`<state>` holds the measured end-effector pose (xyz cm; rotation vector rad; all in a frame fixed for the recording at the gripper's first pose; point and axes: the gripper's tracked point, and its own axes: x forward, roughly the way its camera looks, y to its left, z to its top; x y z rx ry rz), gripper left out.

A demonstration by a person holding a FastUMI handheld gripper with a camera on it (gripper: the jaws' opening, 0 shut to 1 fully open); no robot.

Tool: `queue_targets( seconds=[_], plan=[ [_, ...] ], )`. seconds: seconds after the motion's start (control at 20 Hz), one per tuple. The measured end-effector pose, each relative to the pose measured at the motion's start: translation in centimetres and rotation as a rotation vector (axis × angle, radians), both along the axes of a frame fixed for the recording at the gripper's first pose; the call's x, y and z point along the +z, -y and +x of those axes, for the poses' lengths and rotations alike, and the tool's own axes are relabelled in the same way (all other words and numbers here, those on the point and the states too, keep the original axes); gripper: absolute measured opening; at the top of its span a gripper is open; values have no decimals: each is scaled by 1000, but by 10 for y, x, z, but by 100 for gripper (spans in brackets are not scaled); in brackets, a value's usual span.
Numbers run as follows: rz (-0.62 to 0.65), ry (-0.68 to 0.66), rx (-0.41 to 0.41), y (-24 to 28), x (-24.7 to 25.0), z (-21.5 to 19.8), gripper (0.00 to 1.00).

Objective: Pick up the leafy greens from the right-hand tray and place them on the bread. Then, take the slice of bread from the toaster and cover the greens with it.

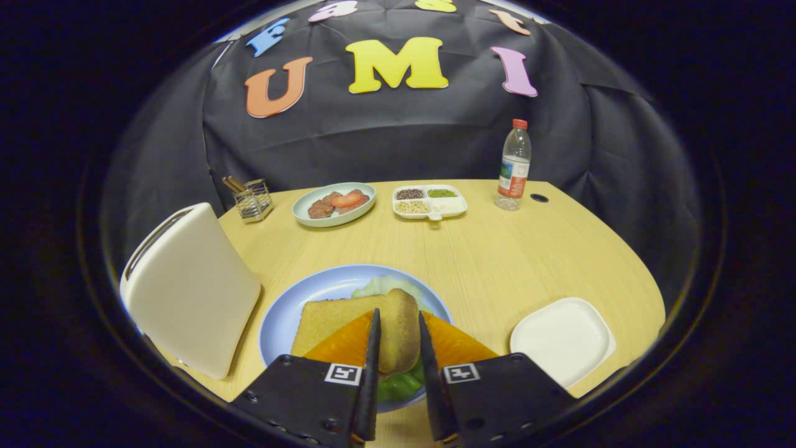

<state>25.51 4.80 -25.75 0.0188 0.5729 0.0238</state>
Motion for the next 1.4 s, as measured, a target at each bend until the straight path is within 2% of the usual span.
queue_targets(
  seconds=[0.05,0.25,0.4,0.6,0.9,1.1,1.4],
  plan=[
    [17,5,0,1,-2,0,40],
    [66,40,-10,2,-1,-6,54],
    [80,98,-16,-2,18,-21,76],
    [79,211,-41,-7,57,-58,89],
    [-12,350,-112,5,116,-125,94],
    [-129,486,-115,8,176,-175,97],
    [-106,630,-62,-18,249,-248,96]
  ],
)
